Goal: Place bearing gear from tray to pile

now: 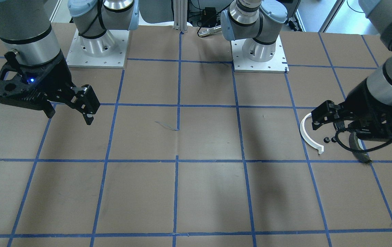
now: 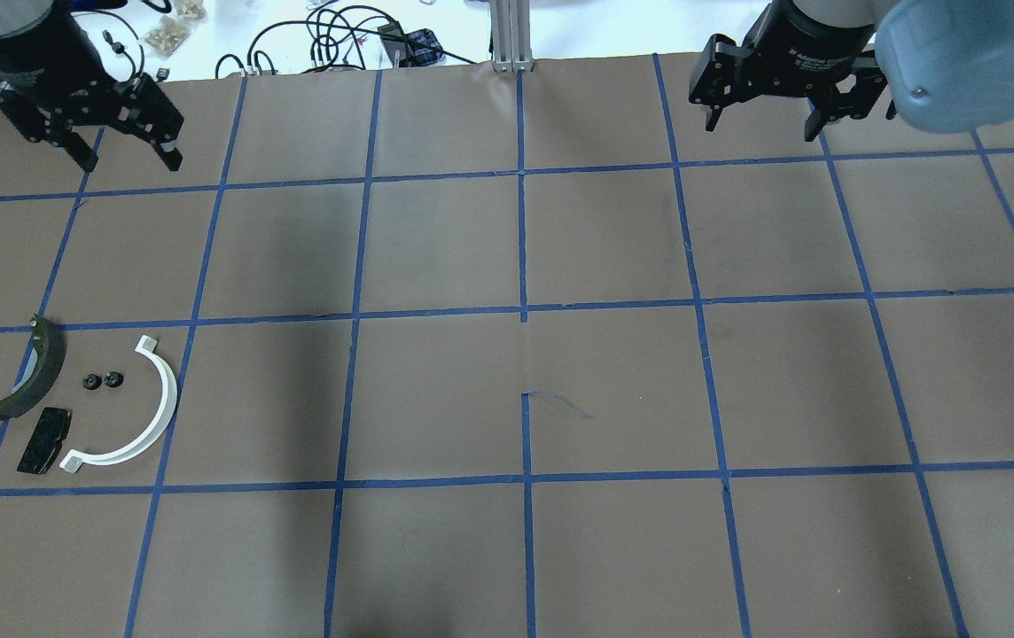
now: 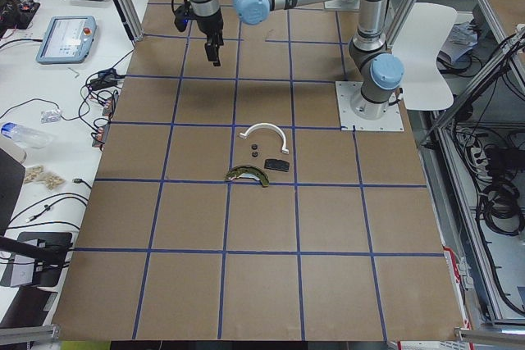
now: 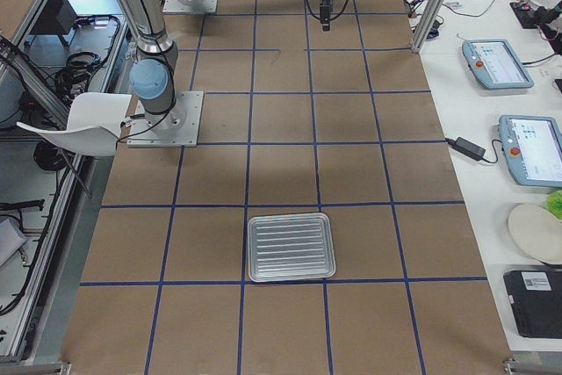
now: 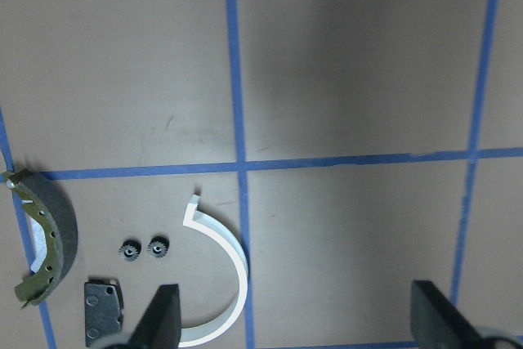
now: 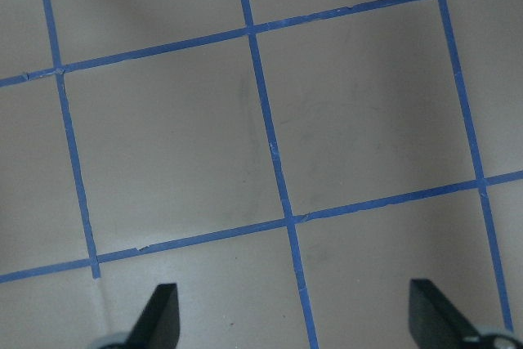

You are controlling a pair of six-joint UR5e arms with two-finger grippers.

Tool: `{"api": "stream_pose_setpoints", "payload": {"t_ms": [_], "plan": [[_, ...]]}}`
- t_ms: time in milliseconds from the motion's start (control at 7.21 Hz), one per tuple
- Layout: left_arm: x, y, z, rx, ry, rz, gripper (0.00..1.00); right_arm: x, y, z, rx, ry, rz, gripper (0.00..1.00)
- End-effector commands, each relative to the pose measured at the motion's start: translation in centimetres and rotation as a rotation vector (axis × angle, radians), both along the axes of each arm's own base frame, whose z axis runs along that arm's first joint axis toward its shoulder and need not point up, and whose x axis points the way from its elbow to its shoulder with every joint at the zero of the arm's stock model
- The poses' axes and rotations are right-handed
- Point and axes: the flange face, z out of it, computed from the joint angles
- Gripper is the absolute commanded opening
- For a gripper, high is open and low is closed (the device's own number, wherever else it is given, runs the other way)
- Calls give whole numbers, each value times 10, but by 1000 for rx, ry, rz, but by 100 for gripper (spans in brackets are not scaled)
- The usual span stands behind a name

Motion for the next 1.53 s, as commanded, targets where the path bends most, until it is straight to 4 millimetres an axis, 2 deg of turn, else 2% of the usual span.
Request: {"api": "stream_pose_setpoints", "payload": {"t_ms": [0,139,278,416,555,694,971,1388], "plan": [[-92,25,21,-27,56,24,100,0,0,0,0,-2,0,100],[-123,35,3,17,48,34,100,1,0,1,-3,-6,1,100],[-133,46,-7,38,41,21,100,1,-1,1,-8,-6,1,100],[-133,59,-18,59,40,18,100,1,-1,0,-3,-6,1,100],[-131,78,-24,69,39,3,100,0,-1,0,-6,-2,0,100],[-122,88,-20,60,32,14,100,0,-1,0,-8,-3,1,100],[-98,93,-19,51,-45,-14,100,0,-1,0,-5,-2,0,100],[-96,95,-16,46,-32,0,100,1,-1,-1,-3,-11,3,100]]}}
